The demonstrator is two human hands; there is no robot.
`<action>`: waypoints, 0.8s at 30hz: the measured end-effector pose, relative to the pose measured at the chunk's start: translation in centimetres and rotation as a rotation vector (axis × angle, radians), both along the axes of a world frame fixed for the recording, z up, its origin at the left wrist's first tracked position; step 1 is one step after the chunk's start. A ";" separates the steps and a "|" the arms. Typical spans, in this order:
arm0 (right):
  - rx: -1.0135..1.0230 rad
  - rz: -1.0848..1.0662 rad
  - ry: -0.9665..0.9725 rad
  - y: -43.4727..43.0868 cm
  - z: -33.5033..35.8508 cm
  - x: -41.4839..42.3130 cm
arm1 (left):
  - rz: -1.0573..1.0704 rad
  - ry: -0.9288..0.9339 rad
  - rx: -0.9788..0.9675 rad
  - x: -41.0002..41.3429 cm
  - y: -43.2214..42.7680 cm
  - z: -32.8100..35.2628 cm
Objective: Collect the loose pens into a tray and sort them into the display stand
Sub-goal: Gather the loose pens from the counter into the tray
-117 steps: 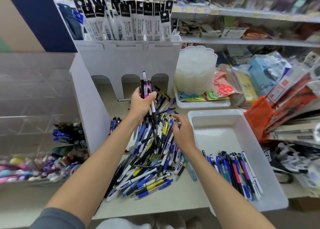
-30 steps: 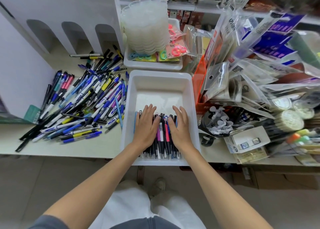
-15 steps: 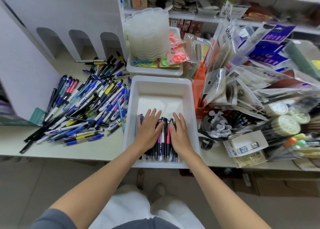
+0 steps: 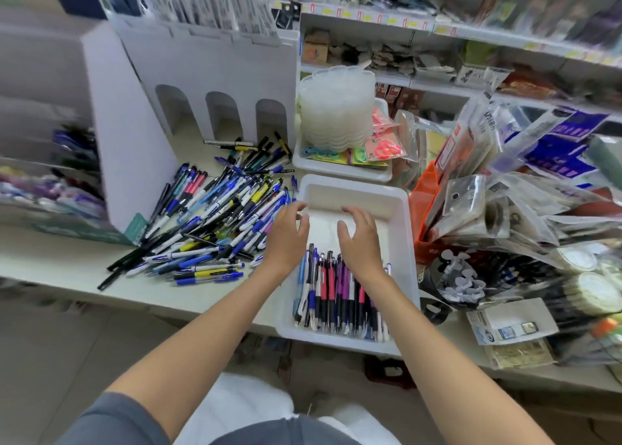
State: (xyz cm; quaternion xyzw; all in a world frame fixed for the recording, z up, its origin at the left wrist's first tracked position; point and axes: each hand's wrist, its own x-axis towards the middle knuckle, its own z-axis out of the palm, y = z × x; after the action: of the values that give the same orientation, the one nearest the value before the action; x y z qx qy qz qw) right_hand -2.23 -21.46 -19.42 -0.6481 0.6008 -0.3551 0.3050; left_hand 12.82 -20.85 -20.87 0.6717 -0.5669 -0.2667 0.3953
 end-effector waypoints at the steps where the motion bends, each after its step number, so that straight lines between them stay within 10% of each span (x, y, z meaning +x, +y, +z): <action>1: -0.001 0.022 -0.001 -0.4 0.3 1.1 | 0.030 0.008 -0.001 1.4 -0.4 0.2; 24: 0.039 -0.087 0.152 -4.3 -4.0 16.7 | -0.037 -0.371 0.552 20.4 -9.9 -4.2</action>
State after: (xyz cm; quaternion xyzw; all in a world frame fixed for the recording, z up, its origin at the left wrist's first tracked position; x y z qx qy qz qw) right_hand 14.47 -25.76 -23.45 -0.6405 0.6564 -0.3059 0.2555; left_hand 33.25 -30.79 -25.07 0.7801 -0.5477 -0.2907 0.0835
